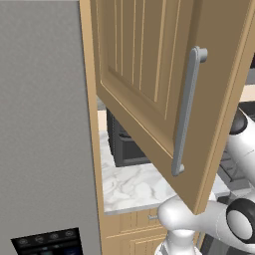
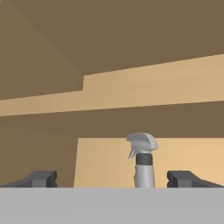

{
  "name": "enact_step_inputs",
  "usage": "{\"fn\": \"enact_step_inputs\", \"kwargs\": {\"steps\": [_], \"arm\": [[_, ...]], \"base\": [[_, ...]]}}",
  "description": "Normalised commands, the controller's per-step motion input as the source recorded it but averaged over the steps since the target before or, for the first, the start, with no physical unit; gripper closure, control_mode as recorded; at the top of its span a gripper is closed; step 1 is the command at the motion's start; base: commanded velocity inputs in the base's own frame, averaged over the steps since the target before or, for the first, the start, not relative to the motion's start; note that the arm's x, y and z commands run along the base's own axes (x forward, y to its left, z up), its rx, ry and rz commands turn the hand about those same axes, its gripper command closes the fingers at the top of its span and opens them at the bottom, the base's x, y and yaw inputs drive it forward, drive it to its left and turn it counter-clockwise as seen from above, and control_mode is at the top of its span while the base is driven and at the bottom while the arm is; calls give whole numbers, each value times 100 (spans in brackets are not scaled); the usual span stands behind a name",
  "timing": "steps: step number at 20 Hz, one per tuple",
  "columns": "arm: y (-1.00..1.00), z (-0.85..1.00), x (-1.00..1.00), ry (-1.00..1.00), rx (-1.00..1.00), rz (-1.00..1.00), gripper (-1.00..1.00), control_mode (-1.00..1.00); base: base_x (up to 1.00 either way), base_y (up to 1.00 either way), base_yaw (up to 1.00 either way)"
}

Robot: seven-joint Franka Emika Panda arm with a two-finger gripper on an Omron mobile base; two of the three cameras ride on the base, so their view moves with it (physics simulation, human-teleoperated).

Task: Pick the bar soap and spray from the cabinet and place them on the counter.

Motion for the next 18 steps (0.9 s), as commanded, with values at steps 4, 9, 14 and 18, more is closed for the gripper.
{"fn": "enact_step_inputs", "kwargs": {"steps": [4, 9, 14, 18], "arm": [[0, 0, 21, 0, 0, 2, -100, -100], [0, 4, 15, 0, 0, 0, -100, -100], [0, 3, 14, 0, 0, 0, -100, -100], [0, 3, 17, 0, 0, 0, -100, -100]], "base": [[0, 0, 0], [0, 0, 0], [0, 0, 0], [0, 0, 0]]}}
